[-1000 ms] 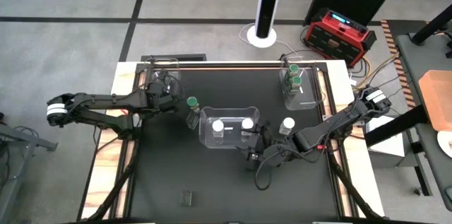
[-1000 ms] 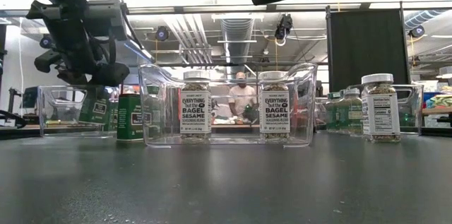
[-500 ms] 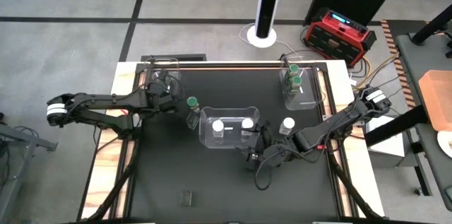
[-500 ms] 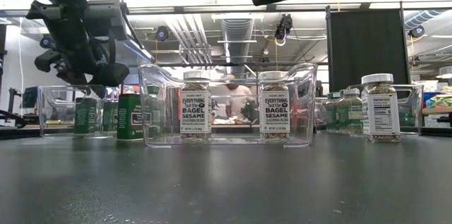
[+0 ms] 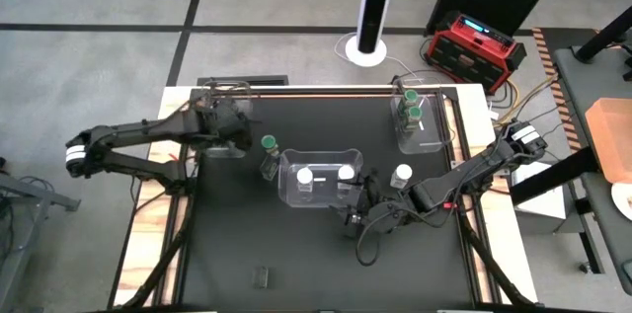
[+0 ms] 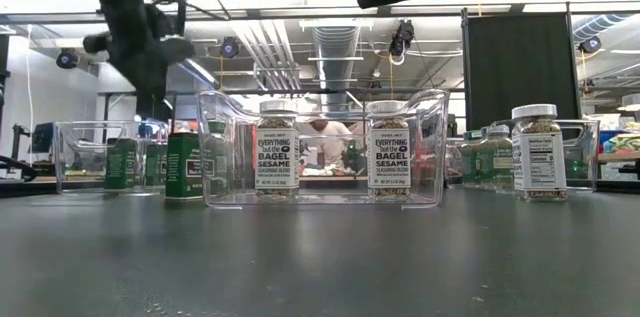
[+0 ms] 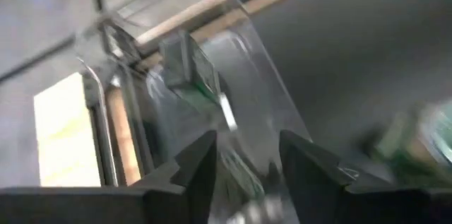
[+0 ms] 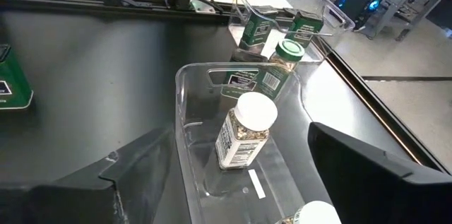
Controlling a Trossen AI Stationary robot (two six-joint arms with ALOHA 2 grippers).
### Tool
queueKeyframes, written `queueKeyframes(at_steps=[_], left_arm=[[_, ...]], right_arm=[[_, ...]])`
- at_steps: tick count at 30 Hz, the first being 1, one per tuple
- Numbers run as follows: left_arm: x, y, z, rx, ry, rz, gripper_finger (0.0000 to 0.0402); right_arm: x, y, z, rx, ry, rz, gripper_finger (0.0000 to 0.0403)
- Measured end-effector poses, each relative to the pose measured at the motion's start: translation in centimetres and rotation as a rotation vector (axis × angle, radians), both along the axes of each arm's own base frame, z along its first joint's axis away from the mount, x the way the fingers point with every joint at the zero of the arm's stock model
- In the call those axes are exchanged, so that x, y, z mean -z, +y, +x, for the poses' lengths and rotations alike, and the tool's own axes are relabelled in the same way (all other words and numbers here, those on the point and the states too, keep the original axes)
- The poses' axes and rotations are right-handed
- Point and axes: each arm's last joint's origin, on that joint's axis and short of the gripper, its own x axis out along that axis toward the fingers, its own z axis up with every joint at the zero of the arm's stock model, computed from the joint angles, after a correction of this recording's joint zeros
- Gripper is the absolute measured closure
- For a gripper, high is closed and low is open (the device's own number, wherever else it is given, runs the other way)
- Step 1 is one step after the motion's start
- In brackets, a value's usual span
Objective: Sort spices by type
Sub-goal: Put the black seasoning can into the top left transparent bin
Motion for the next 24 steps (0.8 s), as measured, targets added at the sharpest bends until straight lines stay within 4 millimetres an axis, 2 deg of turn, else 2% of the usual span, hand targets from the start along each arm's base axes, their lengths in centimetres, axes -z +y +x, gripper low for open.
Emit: queueKeyframes(at_steps=[4, 9, 14, 24], left_arm=[[-2.5, 0.2, -0.1, 0.027, 0.023, -0.089, 0.0308], [-3.9, 1.2, -0.2, 0.022, 0.016, -0.151, 0.0391], [-2.7, 1.6, 0.4, 0.099, 0.066, -0.261, 0.0400], [0.7, 2.9, 2.2, 0.099, 0.257, -0.311, 0.0401]], right_arm=[[0.0, 0.0, 0.0, -0.001, 0.001, -0.001, 0.0081], [0.0, 0.0, 0.0, -0.002, 0.002, -0.001, 0.0091], [0.0, 0.0, 0.0, -0.004, 0.004, 0.001, 0.0099], [0.2, 0.0, -0.1, -0.003, 0.008, 0.010, 0.0091]])
